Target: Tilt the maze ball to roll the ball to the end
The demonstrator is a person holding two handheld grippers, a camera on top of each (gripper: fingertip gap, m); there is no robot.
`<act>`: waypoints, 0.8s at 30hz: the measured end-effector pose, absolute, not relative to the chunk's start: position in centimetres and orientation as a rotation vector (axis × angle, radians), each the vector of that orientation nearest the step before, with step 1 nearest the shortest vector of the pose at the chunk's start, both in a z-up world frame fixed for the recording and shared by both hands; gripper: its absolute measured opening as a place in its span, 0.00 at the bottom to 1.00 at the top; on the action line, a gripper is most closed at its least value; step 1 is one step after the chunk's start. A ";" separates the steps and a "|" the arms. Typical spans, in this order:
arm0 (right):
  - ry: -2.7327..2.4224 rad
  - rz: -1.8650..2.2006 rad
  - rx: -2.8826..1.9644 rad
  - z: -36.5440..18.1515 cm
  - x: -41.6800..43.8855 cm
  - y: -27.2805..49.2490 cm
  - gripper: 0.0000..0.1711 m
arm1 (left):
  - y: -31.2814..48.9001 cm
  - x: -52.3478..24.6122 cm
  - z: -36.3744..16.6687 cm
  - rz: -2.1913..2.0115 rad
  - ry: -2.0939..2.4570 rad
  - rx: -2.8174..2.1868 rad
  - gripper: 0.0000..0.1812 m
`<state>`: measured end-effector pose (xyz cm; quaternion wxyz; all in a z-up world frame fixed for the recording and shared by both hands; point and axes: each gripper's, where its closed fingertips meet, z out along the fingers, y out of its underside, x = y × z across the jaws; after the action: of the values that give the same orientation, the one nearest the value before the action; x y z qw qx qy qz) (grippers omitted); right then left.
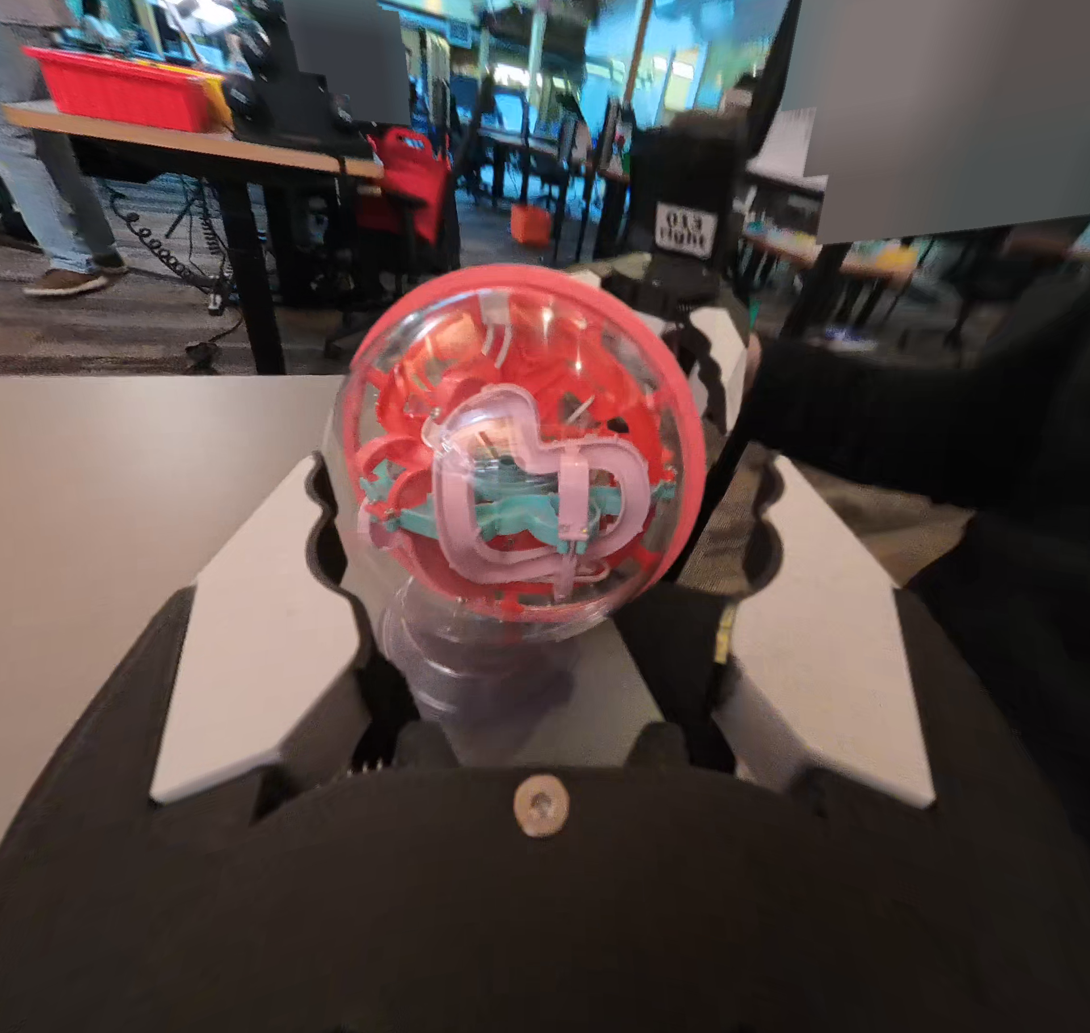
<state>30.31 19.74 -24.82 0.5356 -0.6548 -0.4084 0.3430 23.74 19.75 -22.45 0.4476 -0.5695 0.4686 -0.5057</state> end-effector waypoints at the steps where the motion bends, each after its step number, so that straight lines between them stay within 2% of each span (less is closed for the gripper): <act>1: -1.038 0.801 -1.548 -25.4 29.7 19.9 0.86 | 19.5 24.4 -23.0 -1.220 1.225 -1.385 0.76; 3: -1.120 0.716 -1.523 -26.1 28.9 20.9 0.81 | 20.0 25.4 -23.5 -1.148 1.274 -1.335 0.73; 7: -1.066 0.796 -1.710 -26.5 28.0 22.8 0.84 | 23.0 25.9 -23.3 -1.256 1.133 -1.430 0.70; 13: -0.801 1.206 -1.958 -26.7 27.4 25.8 0.84 | 27.7 25.8 -23.2 -1.533 0.820 -1.675 0.70; 18: -0.681 1.341 -2.074 -26.6 27.1 27.1 0.84 | 29.9 25.6 -23.5 -1.649 0.709 -1.781 0.69; 22: -0.725 1.214 -1.996 -25.7 28.1 27.9 0.84 | 30.4 24.6 -22.9 -1.628 0.746 -1.738 0.67; 24: -0.843 1.071 -1.899 -24.6 28.9 27.6 0.85 | 29.9 23.4 -22.1 -1.534 0.794 -1.648 0.73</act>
<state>28.90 27.63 -24.57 0.3914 -0.7477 -0.3317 0.4216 23.36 29.87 -22.09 0.3682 -0.6418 0.3091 -0.5975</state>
